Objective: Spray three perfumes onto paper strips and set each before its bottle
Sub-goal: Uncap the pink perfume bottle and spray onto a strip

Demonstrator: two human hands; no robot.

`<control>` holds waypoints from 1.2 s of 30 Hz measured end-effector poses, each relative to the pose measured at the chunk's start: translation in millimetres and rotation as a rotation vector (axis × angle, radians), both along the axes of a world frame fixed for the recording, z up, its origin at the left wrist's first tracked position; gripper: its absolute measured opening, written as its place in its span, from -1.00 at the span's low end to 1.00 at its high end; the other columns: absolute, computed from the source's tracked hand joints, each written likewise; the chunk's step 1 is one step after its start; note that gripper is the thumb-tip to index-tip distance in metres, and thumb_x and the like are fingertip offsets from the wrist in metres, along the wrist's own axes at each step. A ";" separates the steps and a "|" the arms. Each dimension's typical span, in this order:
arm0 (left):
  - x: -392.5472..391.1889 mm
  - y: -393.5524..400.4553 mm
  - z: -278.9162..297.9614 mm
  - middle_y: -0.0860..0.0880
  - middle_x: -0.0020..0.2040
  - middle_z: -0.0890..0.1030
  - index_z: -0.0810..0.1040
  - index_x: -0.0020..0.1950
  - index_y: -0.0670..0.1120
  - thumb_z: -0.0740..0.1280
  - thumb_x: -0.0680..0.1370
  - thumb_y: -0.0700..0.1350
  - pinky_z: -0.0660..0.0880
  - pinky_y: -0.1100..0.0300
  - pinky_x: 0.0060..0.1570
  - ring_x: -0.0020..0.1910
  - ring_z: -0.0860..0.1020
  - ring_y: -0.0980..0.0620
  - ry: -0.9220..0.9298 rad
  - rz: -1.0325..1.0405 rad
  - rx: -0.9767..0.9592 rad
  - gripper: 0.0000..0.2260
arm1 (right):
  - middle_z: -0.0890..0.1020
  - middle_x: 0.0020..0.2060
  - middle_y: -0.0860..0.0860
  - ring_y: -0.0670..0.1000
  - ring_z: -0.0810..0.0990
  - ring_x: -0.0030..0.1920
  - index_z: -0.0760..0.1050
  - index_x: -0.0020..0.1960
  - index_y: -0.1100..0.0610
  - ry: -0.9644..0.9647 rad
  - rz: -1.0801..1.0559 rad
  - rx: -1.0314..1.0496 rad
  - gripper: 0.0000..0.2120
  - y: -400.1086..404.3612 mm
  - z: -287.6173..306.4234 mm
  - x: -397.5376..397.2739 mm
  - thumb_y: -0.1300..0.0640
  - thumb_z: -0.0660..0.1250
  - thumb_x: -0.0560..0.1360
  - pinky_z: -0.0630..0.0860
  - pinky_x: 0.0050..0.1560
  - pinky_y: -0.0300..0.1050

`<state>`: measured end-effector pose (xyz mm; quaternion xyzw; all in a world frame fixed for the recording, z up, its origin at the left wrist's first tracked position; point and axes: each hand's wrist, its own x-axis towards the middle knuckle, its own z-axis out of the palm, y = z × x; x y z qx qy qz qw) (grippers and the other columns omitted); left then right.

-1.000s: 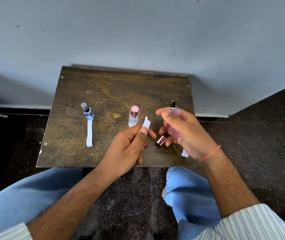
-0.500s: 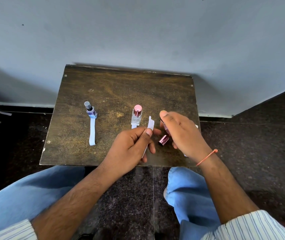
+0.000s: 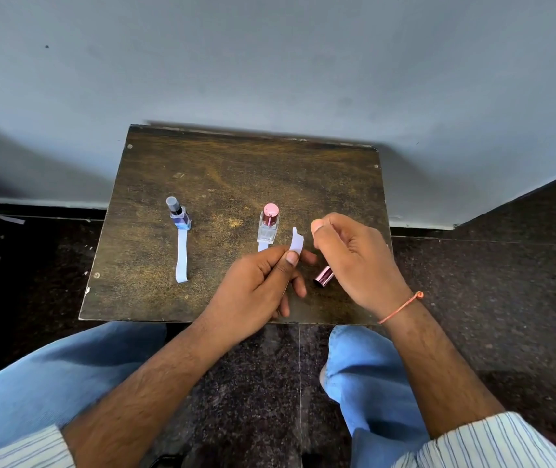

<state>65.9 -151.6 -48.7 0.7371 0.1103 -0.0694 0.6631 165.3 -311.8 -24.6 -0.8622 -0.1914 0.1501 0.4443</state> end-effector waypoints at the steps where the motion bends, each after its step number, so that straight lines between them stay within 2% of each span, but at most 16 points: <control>1: -0.1 0.1 -0.2 0.01 -0.23 0.71 0.67 0.20 0.04 0.17 0.78 -0.01 0.53 0.16 -0.41 -0.44 0.61 -0.07 -0.001 0.001 -0.002 -0.73 | 0.41 -0.39 0.03 -0.13 0.37 -0.33 0.47 -0.22 0.21 -0.002 0.005 0.001 -0.45 -0.4 0.1 0.1 -0.28 0.18 0.60 0.32 -0.28 -0.14; 3: -0.2 0.3 -0.3 0.02 -0.24 0.71 0.67 0.21 0.03 0.17 0.78 -0.01 0.52 0.17 -0.41 -0.45 0.60 -0.05 0.000 0.002 -0.005 -0.73 | 0.42 -0.39 0.07 -0.12 0.38 -0.33 0.48 -0.22 0.19 -0.006 0.008 0.007 -0.46 -1.5 0.3 0.6 -0.27 0.19 0.60 0.33 -0.27 -0.11; 8: 0.2 0.6 -0.3 0.02 -0.24 0.70 0.67 0.22 0.03 0.16 0.79 -0.03 0.52 0.18 -0.42 -0.46 0.59 -0.03 0.006 0.006 -0.008 -0.73 | 0.43 -0.38 0.12 -0.14 0.36 -0.33 0.51 -0.22 0.22 -0.025 0.008 0.003 -0.45 -4.3 2.3 1.3 -0.26 0.20 0.59 0.30 -0.29 -0.17; 13: 0.2 0.2 0.7 0.01 -0.24 0.70 0.66 0.21 0.04 0.17 0.78 -0.04 0.53 0.17 -0.43 -0.46 0.59 -0.05 0.006 0.012 -0.009 -0.75 | 0.36 -0.44 -0.15 -0.15 0.36 -0.35 0.50 -0.22 0.21 -0.016 0.004 0.007 -0.48 -3.1 4.6 1.6 -0.23 0.20 0.59 0.27 -0.31 -0.28; 17: 0.2 0.7 0.5 0.02 -0.25 0.71 0.66 0.23 0.03 0.17 0.79 -0.04 0.52 0.18 -0.44 -0.47 0.58 -0.01 0.005 0.007 0.001 -0.74 | 0.35 -0.47 -0.15 -0.14 0.35 -0.39 0.53 -0.19 0.24 -0.026 -0.002 -0.002 -0.47 -5.3 3.7 2.1 -0.21 0.23 0.65 0.27 -0.33 -0.30; 26: 0.2 0.3 1.2 0.02 -0.24 0.70 0.66 0.23 0.04 0.17 0.78 -0.02 0.52 0.18 -0.44 -0.46 0.59 -0.01 0.003 0.002 0.006 -0.74 | 0.33 -0.44 -0.13 -0.12 0.34 -0.36 0.52 -0.21 0.24 -0.005 -0.002 0.016 -0.44 -5.8 5.3 4.0 -0.27 0.19 0.56 0.24 -0.31 -0.24; 29: -0.3 0.4 2.4 0.01 -0.24 0.71 0.67 0.23 0.03 0.17 0.78 -0.02 0.53 0.18 -0.44 -0.46 0.59 -0.01 0.004 0.003 0.009 -0.74 | 0.41 -0.42 -0.12 -0.14 0.40 -0.35 0.56 -0.20 0.16 0.056 -0.018 0.004 -0.43 -5.1 7.0 4.1 -0.33 0.16 0.56 0.33 -0.27 -0.15; 31: -0.1 0.7 3.1 0.01 -0.23 0.71 0.66 0.23 0.02 0.17 0.78 -0.03 0.53 0.18 -0.44 -0.46 0.60 -0.02 0.004 0.002 0.011 -0.74 | 0.48 -0.41 -0.14 -0.16 0.46 -0.35 0.61 -0.16 0.07 0.111 -0.021 -0.030 -0.40 -5.6 7.2 5.2 -0.45 0.16 0.53 0.39 -0.25 -0.10; 33: -0.1 1.0 3.9 0.01 -0.23 0.71 0.66 0.21 0.03 0.17 0.78 -0.03 0.54 0.16 -0.44 -0.46 0.60 -0.03 -0.002 -0.004 0.013 -0.74 | 0.49 -0.43 -0.16 -0.16 0.46 -0.40 0.65 -0.07 0.11 0.180 -0.013 -0.036 -0.30 -6.0 8.3 5.5 -0.55 0.24 0.51 0.41 -0.30 -0.13; 34: 0.0 1.0 4.3 0.00 -0.23 0.71 0.66 0.18 0.05 0.17 0.78 -0.02 0.55 0.15 -0.44 -0.46 0.61 -0.03 -0.008 -0.006 0.013 -0.75 | 0.53 -0.43 -0.16 -0.18 0.47 -0.44 0.67 -0.03 0.15 0.232 -0.009 -0.004 -0.33 -6.2 9.4 5.5 -0.50 0.32 0.52 0.40 -0.35 -0.20; 36: -0.3 0.7 4.7 -0.03 -0.20 0.73 0.63 0.06 0.09 0.17 0.77 -0.02 0.57 0.10 -0.44 -0.46 0.62 -0.04 -0.021 -0.008 0.024 -0.76 | 0.68 -0.34 -0.10 -0.23 0.52 -0.48 0.70 0.01 0.21 0.323 -0.001 0.084 -0.59 -6.8 11.0 5.0 -0.18 0.50 0.57 0.36 -0.43 -0.42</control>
